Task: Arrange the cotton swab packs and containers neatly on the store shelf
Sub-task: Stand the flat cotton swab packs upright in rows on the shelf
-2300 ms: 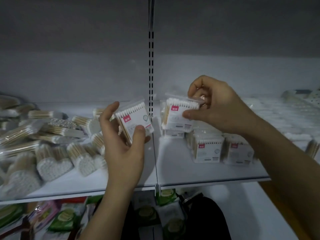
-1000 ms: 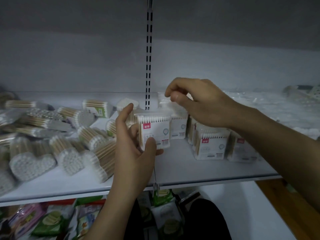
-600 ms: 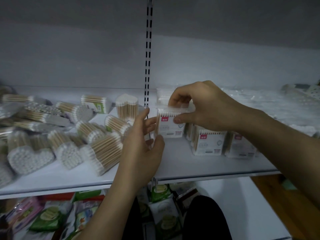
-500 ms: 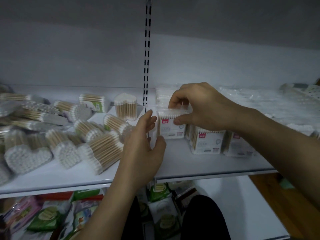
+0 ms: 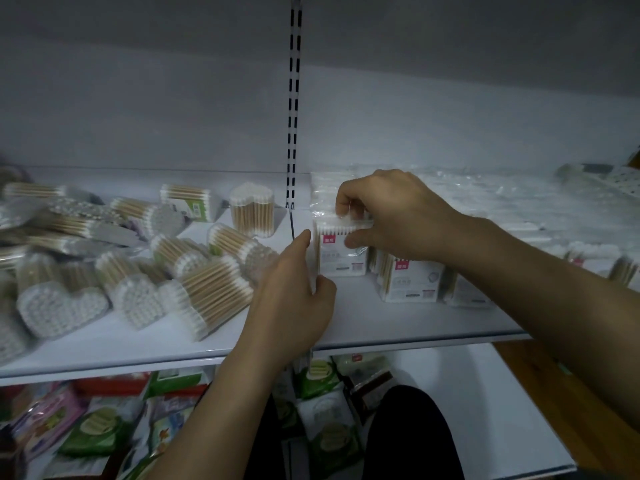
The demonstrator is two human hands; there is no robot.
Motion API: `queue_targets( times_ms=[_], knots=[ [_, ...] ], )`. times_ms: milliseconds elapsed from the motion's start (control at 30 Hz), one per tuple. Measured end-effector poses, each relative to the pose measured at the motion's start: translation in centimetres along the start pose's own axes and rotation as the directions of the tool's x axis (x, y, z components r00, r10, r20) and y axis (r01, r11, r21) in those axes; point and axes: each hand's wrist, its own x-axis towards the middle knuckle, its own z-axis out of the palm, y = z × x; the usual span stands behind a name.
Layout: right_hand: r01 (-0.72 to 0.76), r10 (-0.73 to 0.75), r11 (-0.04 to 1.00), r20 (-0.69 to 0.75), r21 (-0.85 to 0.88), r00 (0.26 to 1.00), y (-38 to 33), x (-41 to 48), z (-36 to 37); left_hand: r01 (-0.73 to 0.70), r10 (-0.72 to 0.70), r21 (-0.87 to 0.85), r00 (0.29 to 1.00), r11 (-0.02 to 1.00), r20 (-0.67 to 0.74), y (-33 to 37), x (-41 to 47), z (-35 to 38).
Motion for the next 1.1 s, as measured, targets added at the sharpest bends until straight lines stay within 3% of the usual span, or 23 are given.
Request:
queue_targets(
  times_ms=[167, 333, 467, 600, 800, 1100],
  knots=[
    [-0.042, 0.054, 0.978, -0.056, 0.204, 0.997, 0.4, -0.8, -0.8, -0.046, 0.044, 0.069, 0.998, 0.997, 0.038, 0.5, -0.1, 0.0],
    [-0.060, 0.081, 0.985, -0.125, 0.165, 0.989, 0.1, -0.7, -2.0, -0.036, 0.030, 0.101, 0.998, 0.994, 0.062, 1.5, -0.2, -0.2],
    [-0.068, 0.082, 0.992, -0.140, 0.106, 0.987, -0.1, 0.3, -3.7, -0.026, 0.027, 0.219, 1.000, 0.975, -0.004, 3.2, -0.6, -2.3],
    [0.024, -0.014, 0.997, -0.123, 0.076, 0.992, -2.3, 2.1, -3.9, -0.057, 0.096, 0.418, 0.993, 0.907, -0.072, 3.7, -1.0, -7.2],
    [0.201, -0.202, 0.972, -0.006, 0.123, 0.979, -8.4, 4.9, -3.2, 0.067, 0.001, 0.698, 0.995, 0.713, -0.096, 0.9, -2.8, -15.5],
    [0.400, -0.408, 0.891, -0.007, 0.216, 0.913, -16.9, 9.4, -0.4, 0.255, -0.097, 0.754, 0.964, 0.605, -0.248, -2.9, -7.6, -25.8]
  ],
)
